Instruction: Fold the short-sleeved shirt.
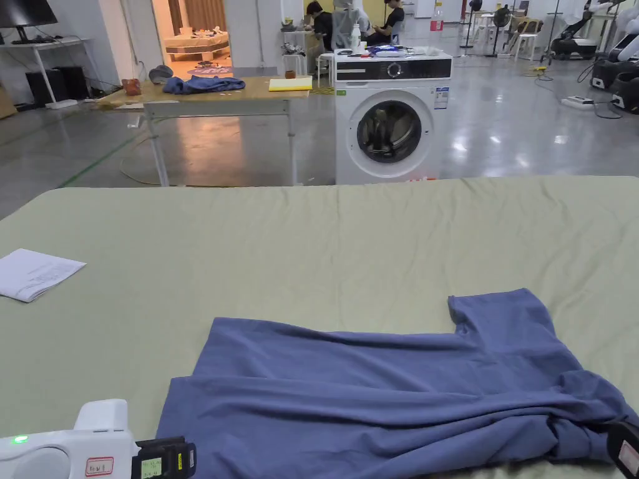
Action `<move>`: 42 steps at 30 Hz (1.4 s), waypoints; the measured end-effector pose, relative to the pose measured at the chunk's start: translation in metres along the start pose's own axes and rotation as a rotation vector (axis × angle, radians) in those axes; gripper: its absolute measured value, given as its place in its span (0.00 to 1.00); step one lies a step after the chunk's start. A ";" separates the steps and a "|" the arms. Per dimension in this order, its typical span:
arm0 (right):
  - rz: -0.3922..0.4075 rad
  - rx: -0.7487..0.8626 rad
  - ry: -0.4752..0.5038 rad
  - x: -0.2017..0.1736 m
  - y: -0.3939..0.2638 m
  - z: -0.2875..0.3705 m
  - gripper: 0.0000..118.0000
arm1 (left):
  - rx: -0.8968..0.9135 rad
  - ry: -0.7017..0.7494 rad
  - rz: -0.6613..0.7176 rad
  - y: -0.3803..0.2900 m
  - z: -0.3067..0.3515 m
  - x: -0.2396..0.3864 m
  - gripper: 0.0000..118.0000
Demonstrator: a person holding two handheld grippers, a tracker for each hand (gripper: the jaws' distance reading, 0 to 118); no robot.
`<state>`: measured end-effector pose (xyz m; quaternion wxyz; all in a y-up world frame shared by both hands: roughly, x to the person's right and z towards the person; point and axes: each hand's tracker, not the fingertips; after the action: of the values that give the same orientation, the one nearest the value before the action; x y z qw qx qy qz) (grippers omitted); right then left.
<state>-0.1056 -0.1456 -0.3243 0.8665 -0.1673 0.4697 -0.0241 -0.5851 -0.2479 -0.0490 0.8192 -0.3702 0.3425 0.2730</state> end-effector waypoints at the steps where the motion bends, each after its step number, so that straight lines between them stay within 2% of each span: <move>1: -0.004 -0.011 -0.006 0.002 0.000 0.001 0.00 | -0.038 0.048 0.014 -0.001 -0.012 0.001 0.85; 3: 0.028 -0.060 -0.050 0.003 0.001 0.001 0.00 | -0.092 0.113 -0.028 -0.016 -0.029 0.013 0.84; 4: 0.050 -0.063 -0.085 0.005 0.001 0.002 0.00 | -0.067 0.168 -0.131 -0.021 -0.032 0.022 0.85; 6: 0.038 -0.063 -0.107 0.025 0.001 0.001 0.00 | -0.004 0.208 -0.156 -0.024 -0.026 0.037 0.81; 7: 0.021 -0.066 -0.127 0.032 0.002 0.000 0.00 | 0.003 0.196 -0.155 -0.033 -0.016 0.046 0.72; 9: -0.025 -0.077 -0.172 0.048 0.002 -0.003 0.00 | 0.060 0.168 -0.195 -0.038 -0.006 0.056 0.38; 11: -0.037 -0.088 -0.173 0.065 0.001 -0.013 0.00 | 0.110 0.147 -0.221 -0.044 0.002 0.059 0.02; 14: -0.088 -0.164 -0.170 0.093 -0.005 -0.040 0.00 | 0.116 0.048 -0.140 -0.040 0.008 0.053 0.02; 15: -0.111 -0.208 -0.165 0.103 -0.008 -0.052 0.03 | 0.136 0.043 -0.102 -0.041 0.014 0.053 0.02; 16: -0.135 -0.255 -0.155 0.112 -0.010 -0.065 0.17 | 0.164 0.047 -0.080 -0.040 0.019 0.052 0.02; 17: -0.140 -0.301 -0.149 0.118 -0.012 -0.077 0.52 | 0.173 0.053 -0.082 -0.038 0.022 0.051 0.02; 18: -0.157 -0.340 -0.133 0.126 -0.015 -0.092 0.80 | 0.178 0.059 -0.095 -0.036 0.025 0.050 0.02; 19: -0.157 -0.395 -0.135 0.130 -0.019 -0.107 0.99 | 0.187 0.065 -0.103 -0.033 0.027 0.050 0.02; 22: -0.106 -0.402 -0.171 0.132 -0.022 -0.136 0.97 | 0.196 0.082 -0.127 -0.027 0.032 0.047 0.02; 24: -0.058 -0.474 -0.199 0.134 -0.019 -0.155 0.97 | 0.192 0.076 -0.124 -0.023 0.033 0.044 0.02; 26: -0.047 -0.479 -0.194 0.135 -0.035 -0.171 0.95 | 0.186 0.076 -0.120 -0.023 0.032 0.043 0.02; 27: -0.034 -0.519 -0.209 0.136 -0.037 -0.176 0.89 | 0.182 0.079 -0.123 -0.023 0.035 0.051 0.02; 28: -0.009 -0.556 -0.232 0.137 -0.038 -0.180 0.75 | 0.176 0.082 -0.129 -0.023 0.034 0.051 0.02; 29: 0.019 -0.586 -0.231 0.141 -0.045 -0.194 0.45 | 0.169 0.086 -0.135 -0.023 0.032 0.052 0.02; 30: 0.033 -0.594 -0.193 0.140 -0.047 -0.195 0.37 | 0.162 0.089 -0.137 -0.023 0.031 0.052 0.02; 31: 0.051 -0.574 -0.190 0.137 -0.043 -0.192 0.34 | 0.152 0.090 -0.134 -0.020 0.029 0.052 0.02; 32: 0.055 -0.578 -0.151 0.135 -0.039 -0.192 0.18 | 0.142 0.085 -0.125 -0.020 0.028 0.050 0.02; 33: 0.054 -0.571 -0.147 0.133 -0.031 -0.188 0.14 | 0.138 0.082 -0.112 -0.020 0.028 0.049 0.02; 36: 0.083 -0.561 -0.127 0.130 -0.009 -0.179 0.14 | 0.146 0.065 -0.070 -0.012 0.033 0.042 0.02; 39: 0.046 -0.495 -0.078 0.130 0.023 -0.159 0.14 | 0.190 0.028 -0.006 0.000 0.047 0.034 0.02; 42: 0.017 -0.442 -0.040 0.127 0.051 -0.136 0.14 | 0.219 0.014 -0.001 0.006 0.067 0.032 0.02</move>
<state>-0.1522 -0.1591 -0.5111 0.8182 -0.3496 0.4474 0.0900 -0.5458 -0.1852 -0.0436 0.8524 -0.2805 0.3758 0.2312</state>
